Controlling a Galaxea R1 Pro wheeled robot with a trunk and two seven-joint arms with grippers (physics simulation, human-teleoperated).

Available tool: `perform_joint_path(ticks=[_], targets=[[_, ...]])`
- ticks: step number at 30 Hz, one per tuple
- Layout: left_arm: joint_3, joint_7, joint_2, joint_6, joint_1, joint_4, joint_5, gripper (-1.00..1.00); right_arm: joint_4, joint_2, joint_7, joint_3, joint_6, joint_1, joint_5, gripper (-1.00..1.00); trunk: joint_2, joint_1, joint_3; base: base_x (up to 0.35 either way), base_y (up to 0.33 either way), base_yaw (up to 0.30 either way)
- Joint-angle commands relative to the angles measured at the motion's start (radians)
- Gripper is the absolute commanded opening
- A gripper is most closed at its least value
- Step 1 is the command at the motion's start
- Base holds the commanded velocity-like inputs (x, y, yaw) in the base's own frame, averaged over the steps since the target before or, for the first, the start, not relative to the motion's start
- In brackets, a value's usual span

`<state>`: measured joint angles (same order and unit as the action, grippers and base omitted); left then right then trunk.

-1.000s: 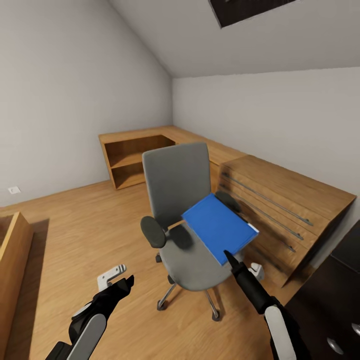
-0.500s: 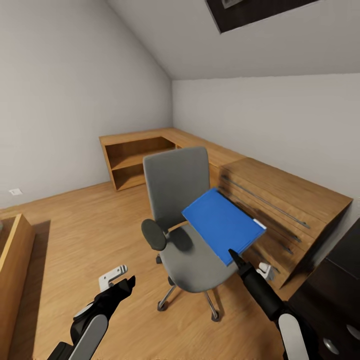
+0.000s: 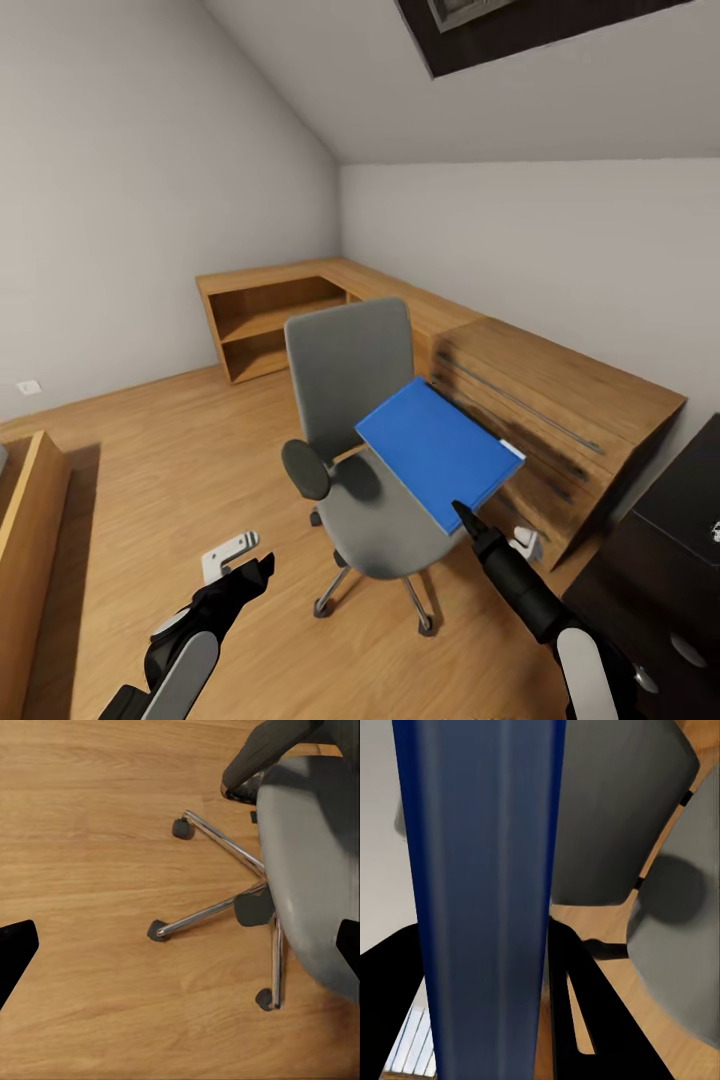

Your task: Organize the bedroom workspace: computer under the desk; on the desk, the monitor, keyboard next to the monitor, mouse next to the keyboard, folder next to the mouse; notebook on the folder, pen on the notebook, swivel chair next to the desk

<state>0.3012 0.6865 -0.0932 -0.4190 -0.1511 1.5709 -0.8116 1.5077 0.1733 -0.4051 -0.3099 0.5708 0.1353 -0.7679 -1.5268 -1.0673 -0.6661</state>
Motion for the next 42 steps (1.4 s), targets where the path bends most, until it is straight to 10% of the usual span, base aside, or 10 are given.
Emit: perform_joint_path(ticks=[1,25,42], targets=[[0.002,0.008,-0.001,-0.001,-0.001,0.002,-0.007,1.0,0.0,0.001,-0.002,-0.003,0.008,0.001,-0.004,-1.0,0.007,0.004,0.002,0.0,0.0,-0.235],[0.091,0.046,0.003,-0.001,-0.001,-0.065,-0.006,1.0,0.005,0.001,0.0,-0.011,0.006,0.001,-0.02,-1.0,0.175,0.096,0.078,0.0,0.0,-0.264],[0.119,0.055,0.076,-0.004,-0.001,-0.151,0.023,1.0,0.006,0.001,0.002,-0.026,0.014,0.001,-0.022,-1.0,0.294,0.161,0.13,0.0,0.0,-0.217]])
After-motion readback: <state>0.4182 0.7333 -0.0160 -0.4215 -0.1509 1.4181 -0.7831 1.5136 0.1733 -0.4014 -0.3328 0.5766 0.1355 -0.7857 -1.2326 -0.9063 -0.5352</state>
